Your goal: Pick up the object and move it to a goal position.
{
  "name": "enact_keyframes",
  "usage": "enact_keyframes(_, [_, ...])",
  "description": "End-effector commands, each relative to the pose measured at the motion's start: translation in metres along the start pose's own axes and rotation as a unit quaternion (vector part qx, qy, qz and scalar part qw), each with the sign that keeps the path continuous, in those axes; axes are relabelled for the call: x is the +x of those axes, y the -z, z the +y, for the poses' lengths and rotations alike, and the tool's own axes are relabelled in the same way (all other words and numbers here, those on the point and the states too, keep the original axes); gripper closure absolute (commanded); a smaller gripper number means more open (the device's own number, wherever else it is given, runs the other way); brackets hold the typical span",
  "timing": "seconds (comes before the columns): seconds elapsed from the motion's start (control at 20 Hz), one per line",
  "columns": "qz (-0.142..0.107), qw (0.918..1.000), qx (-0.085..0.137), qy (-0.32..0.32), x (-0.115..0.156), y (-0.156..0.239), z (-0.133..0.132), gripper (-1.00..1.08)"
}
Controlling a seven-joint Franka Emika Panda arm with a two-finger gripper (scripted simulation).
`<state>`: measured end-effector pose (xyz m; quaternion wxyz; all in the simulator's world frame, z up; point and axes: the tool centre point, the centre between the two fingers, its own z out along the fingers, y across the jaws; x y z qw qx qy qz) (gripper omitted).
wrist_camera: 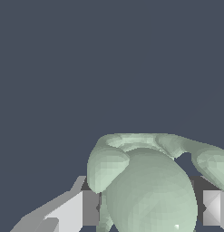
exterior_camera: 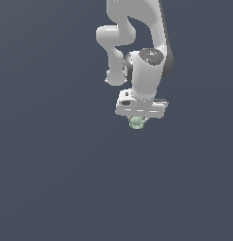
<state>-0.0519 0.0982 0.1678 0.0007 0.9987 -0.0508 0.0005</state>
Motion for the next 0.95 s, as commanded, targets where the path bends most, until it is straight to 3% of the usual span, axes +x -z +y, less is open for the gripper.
enact_keyframes(0.0, [0.000,1.0000,0.000,0.000,-0.005,0.024,-0.022,1.08])
enact_keyframes(0.45, [0.000,1.0000,0.000,0.000,-0.014,0.087,-0.084,1.08])
enact_keyframes(0.9, [-0.001,1.0000,0.001,0.000,-0.016,0.108,-0.104,1.08])
